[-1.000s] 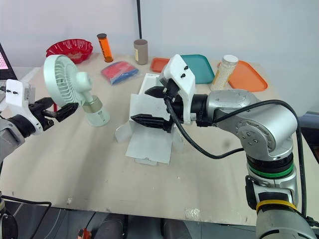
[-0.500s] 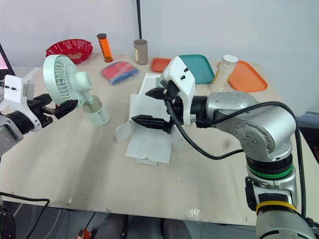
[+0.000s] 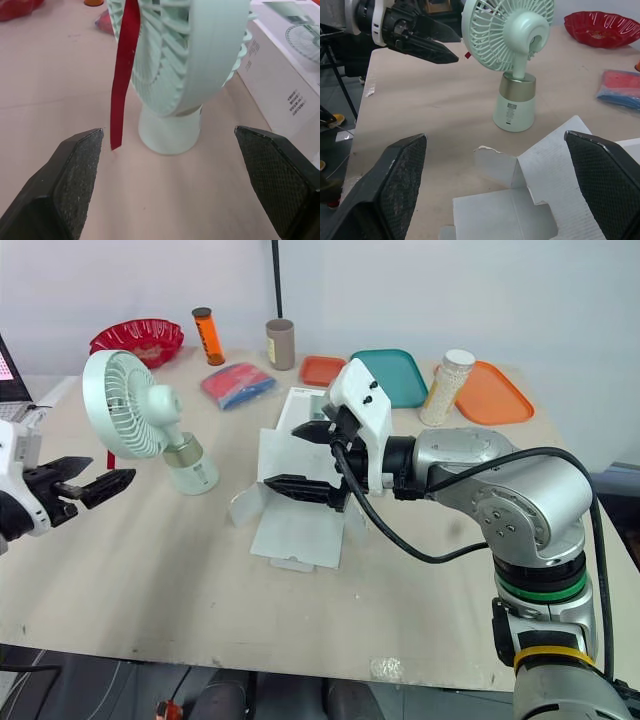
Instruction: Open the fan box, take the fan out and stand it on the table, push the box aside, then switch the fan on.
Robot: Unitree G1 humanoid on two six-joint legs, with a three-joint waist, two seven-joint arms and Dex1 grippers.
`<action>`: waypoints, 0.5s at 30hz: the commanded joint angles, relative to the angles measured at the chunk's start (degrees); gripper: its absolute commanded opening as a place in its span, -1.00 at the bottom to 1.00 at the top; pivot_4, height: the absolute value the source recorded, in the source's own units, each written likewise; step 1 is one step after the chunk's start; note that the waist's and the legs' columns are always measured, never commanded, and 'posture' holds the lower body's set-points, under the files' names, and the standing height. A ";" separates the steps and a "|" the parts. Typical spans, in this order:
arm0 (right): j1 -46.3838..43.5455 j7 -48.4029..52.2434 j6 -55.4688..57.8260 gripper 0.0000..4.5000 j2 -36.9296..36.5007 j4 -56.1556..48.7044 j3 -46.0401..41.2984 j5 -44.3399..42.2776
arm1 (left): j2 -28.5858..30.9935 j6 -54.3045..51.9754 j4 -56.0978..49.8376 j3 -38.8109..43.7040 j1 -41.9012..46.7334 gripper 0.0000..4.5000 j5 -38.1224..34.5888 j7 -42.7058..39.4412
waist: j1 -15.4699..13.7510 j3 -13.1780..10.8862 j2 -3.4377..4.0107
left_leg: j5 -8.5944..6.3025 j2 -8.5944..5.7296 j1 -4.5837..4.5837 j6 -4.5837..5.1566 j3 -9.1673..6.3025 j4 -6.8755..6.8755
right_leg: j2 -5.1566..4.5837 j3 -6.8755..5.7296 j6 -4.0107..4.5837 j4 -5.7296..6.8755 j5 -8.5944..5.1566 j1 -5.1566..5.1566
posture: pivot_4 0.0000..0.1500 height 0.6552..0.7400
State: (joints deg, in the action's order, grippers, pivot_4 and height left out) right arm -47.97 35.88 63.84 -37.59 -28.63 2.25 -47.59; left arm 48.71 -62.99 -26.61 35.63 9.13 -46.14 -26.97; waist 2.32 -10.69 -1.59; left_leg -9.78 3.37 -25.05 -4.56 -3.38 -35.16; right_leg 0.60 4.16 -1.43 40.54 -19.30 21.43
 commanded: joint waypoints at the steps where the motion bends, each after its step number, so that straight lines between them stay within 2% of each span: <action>1: 0.85 -1.06 0.37 1.00 -0.46 -2.95 -2.74 -1.50 | 3.31 0.03 -1.15 4.28 -2.27 0.99 -2.67 -5.58 | 0.15 0.00 0.00 | 0.00 0.00 0.01 0.00 0.02 0.07 | -0.02 0.01 0.00 -0.04 0.00 0.01 | 1.00 1.00; 10: 8.92 -10.67 5.05 1.00 0.63 -12.71 -6.35 -4.77 | 8.75 9.30 -6.26 -1.34 -9.65 0.99 -2.96 -23.33 | 0.26 0.00 -0.01 | 0.02 0.02 0.03 -0.03 0.07 0.27 | -0.04 0.04 0.05 -0.17 0.02 0.04 | 1.00 1.00; 12: 12.19 -13.29 5.41 1.00 0.08 -16.31 -6.43 -4.00 | 10.15 15.24 -7.36 -4.93 -10.25 0.99 -0.24 -28.73 | 0.18 0.00 -0.01 | 0.02 0.03 0.04 -0.04 0.08 0.33 | -0.03 0.04 0.06 -0.19 0.02 0.06 | 1.00 1.00; 15: 19.06 -15.70 4.88 1.00 -2.74 -21.00 -5.23 -0.55 | 10.13 18.67 -8.19 -7.43 -10.04 0.99 -0.43 -32.17 | 0.11 0.00 0.00 | 0.10 0.01 0.06 -0.16 0.09 0.55 | -0.06 0.04 0.09 -0.36 0.04 0.05 | 1.00 1.00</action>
State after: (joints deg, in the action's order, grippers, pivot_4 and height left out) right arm -29.24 21.58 69.38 -39.26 -46.47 -2.05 -49.50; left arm 57.91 -46.82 -33.42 28.15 -1.27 -47.13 -57.37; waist 2.43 -10.69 -1.59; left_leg -9.68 3.39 -25.01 -4.72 -3.26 -34.59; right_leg 0.56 4.21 -1.34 40.15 -19.26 21.50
